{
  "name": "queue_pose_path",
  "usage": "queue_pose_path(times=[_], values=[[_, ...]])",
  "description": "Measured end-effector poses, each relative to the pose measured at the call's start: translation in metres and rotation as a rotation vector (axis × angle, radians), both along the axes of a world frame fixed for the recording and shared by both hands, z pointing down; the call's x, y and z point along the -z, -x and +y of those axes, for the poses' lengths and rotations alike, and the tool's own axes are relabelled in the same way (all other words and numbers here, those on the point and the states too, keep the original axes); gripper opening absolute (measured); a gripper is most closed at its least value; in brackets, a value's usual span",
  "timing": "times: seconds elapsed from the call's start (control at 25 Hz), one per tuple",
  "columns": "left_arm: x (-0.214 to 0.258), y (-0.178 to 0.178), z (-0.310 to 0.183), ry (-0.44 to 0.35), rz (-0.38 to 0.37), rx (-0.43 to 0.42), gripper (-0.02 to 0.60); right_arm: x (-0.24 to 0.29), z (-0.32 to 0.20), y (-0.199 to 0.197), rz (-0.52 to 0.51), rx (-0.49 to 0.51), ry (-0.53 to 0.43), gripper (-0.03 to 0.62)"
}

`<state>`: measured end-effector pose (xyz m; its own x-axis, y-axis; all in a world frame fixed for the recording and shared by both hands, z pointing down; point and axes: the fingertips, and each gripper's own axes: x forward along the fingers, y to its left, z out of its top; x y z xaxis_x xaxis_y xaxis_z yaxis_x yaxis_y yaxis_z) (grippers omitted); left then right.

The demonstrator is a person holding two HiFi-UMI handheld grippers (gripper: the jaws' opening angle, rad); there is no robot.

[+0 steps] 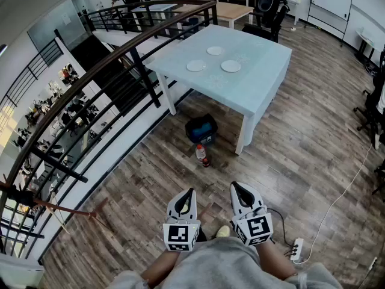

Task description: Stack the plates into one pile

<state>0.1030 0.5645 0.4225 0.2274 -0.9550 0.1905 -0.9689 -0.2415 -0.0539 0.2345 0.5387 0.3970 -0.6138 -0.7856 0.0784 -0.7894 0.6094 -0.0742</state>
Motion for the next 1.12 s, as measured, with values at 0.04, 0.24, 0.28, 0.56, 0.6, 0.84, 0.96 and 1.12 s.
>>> queue_pose_path(times=[0.04,0.24,0.28,0.56,0.6,0.84,0.96,1.12], values=[[0.000,0.000,0.002,0.006,0.004,-0.002,0.018,0.000,0.002,-0.001,-0.004,-0.004,0.001,0.026],[0.000,-0.002,0.005,0.021,0.016,-0.005,0.018,0.001,0.006,-0.007,-0.015,-0.025,0.005,0.026],[0.001,-0.002,0.003,0.018,0.013,-0.005,0.018,0.001,0.005,-0.007,-0.015,-0.029,0.002,0.026],[0.003,0.000,-0.021,-0.004,0.012,0.000,0.018,-0.005,-0.013,-0.004,-0.053,-0.008,0.051,0.026],[0.003,-0.001,-0.025,-0.004,0.012,-0.001,0.018,-0.006,-0.017,-0.004,-0.053,-0.006,0.057,0.026],[0.004,0.001,-0.060,-0.001,0.027,-0.020,0.018,-0.004,-0.052,0.003,-0.040,-0.006,0.053,0.026],[-0.002,0.003,-0.084,0.004,0.030,-0.032,0.018,-0.007,-0.076,0.007,-0.027,-0.020,0.051,0.026],[0.002,0.004,-0.125,-0.004,0.030,-0.050,0.018,-0.006,-0.115,0.007,-0.030,-0.041,0.060,0.026]])
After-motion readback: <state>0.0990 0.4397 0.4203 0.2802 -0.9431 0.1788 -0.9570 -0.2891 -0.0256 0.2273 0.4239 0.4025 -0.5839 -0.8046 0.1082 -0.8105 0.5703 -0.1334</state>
